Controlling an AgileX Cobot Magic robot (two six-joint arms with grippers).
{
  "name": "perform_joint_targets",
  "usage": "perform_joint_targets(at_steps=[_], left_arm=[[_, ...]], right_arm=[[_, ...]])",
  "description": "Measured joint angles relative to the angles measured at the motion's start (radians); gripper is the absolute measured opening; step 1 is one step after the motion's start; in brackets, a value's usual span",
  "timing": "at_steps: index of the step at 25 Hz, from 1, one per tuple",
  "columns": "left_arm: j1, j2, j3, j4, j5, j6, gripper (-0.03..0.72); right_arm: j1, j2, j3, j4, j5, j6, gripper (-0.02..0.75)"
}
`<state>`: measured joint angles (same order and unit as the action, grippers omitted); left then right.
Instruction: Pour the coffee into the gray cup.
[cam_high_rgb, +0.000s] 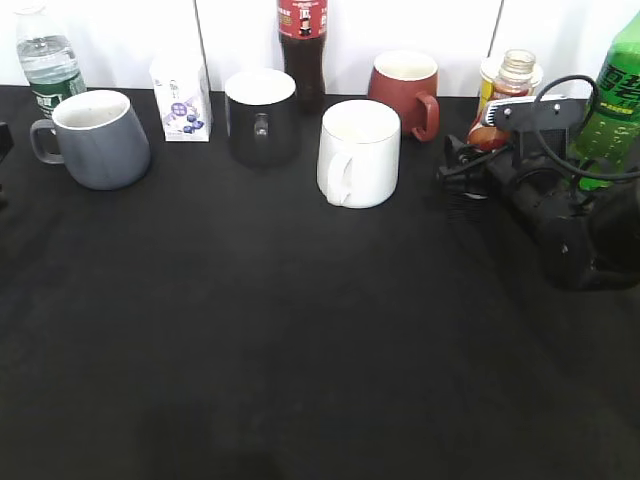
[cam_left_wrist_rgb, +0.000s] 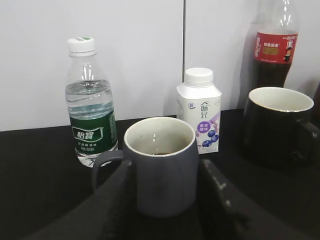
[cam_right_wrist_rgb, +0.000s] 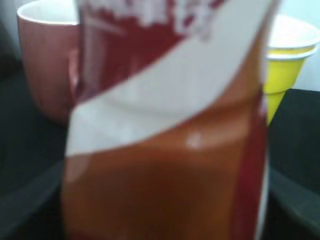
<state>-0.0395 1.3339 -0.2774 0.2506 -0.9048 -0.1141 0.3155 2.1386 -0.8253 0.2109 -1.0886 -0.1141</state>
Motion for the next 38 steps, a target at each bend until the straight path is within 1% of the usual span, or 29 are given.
perform_joint_targets(at_steps=[3, 6, 8, 10, 11, 12, 14, 15, 17, 18, 20, 21, 23, 24, 27, 29, 30, 32, 33, 35, 38], left_arm=[[0.0, 0.0, 0.0, 0.001, 0.006, 0.0, 0.309], [0.0, 0.0, 0.0, 0.001, 0.018, 0.0, 0.309], [0.0, 0.0, 0.0, 0.001, 0.042, 0.0, 0.309], [0.0, 0.0, -0.004, 0.001, 0.069, 0.0, 0.309], [0.0, -0.005, -0.028, 0.001, 0.133, -0.006, 0.309], [0.0, -0.025, -0.07, 0.001, 0.254, -0.018, 0.309], [-0.006, -0.072, -0.191, 0.001, 0.568, -0.024, 0.309], [-0.029, -0.092, -0.252, 0.001, 0.741, -0.026, 0.309], [-0.106, -0.113, -0.335, -0.027, 1.081, -0.029, 0.309], [-0.144, -0.114, -0.375, -0.061, 1.252, -0.029, 0.309], [-0.192, -0.115, -0.461, -0.149, 1.515, -0.029, 0.309], [-0.196, -0.118, -0.504, -0.176, 1.644, -0.029, 0.309], [-0.197, -0.123, -0.597, -0.185, 1.89, -0.029, 0.309], [-0.197, -0.141, -0.631, -0.186, 1.976, -0.029, 0.309], [-0.197, -0.284, -0.648, -0.189, 2.103, -0.029, 0.309], [-0.197, -0.424, -0.648, -0.189, 2.119, -0.029, 0.309], [-0.197, -0.51, -0.648, -0.189, 2.119, -0.029, 0.323], [-0.197, -0.683, -0.643, -0.197, 2.122, -0.029, 0.417], [-0.197, -0.758, -0.626, -0.2, 2.122, -0.029, 0.45], [-0.197, -0.901, -0.575, -0.208, 2.123, -0.029, 0.463], [-0.197, -1.07, -0.448, -0.223, 2.126, -0.026, 0.463]], right_arm=[[0.001, -0.048, 0.043, 0.001, 0.013, 0.001, 0.633], [0.001, -0.151, 0.162, 0.007, 0.018, 0.001, 0.627], [0.001, -0.234, 0.22, 0.004, 0.105, 0.001, 0.617], [0.001, -0.347, 0.23, -0.027, 0.229, 0.001, 0.605], [0.001, -0.411, 0.23, -0.047, 0.294, 0.001, 0.598], [0.001, -0.481, 0.219, -0.056, 0.406, 0.001, 0.594], [0.001, -0.59, 0.146, -0.063, 0.753, 0.001, 0.59], [0.001, -0.618, 0.085, -0.064, 0.973, 0.001, 0.591], [0.001, -0.629, -0.04, -0.07, 1.403, 0.001, 0.586], [0.001, -0.629, -0.098, -0.07, 1.576, 0.001, 0.573], [0.001, -0.63, -0.192, -0.07, 1.826, 0.001, 0.545], [0.001, -0.632, -0.221, -0.07, 1.89, 0.001, 0.54], [0.001, -0.654, -0.238, -0.07, 1.961, 0.001, 0.538], [0.001, -0.674, -0.239, -0.07, 1.991, 0.002, 0.538], [0.001, -0.773, -0.24, -0.07, 2.051, 0.007, 0.538], [0.001, -0.879, -0.24, -0.07, 2.097, 0.025, 0.538], [0.001, -0.937, -0.24, -0.072, 2.125, 0.046, 0.538], [0.001, -1.07, -0.24, -0.094, 2.166, 0.079, 0.536], [0.001, -1.141, -0.24, -0.112, 2.184, 0.091, 0.536], [0.001, -1.269, -0.229, -0.151, 2.212, 0.107, 0.536], [0.001, -1.483, -0.114, -0.158, 2.252, 0.114, 0.536]])
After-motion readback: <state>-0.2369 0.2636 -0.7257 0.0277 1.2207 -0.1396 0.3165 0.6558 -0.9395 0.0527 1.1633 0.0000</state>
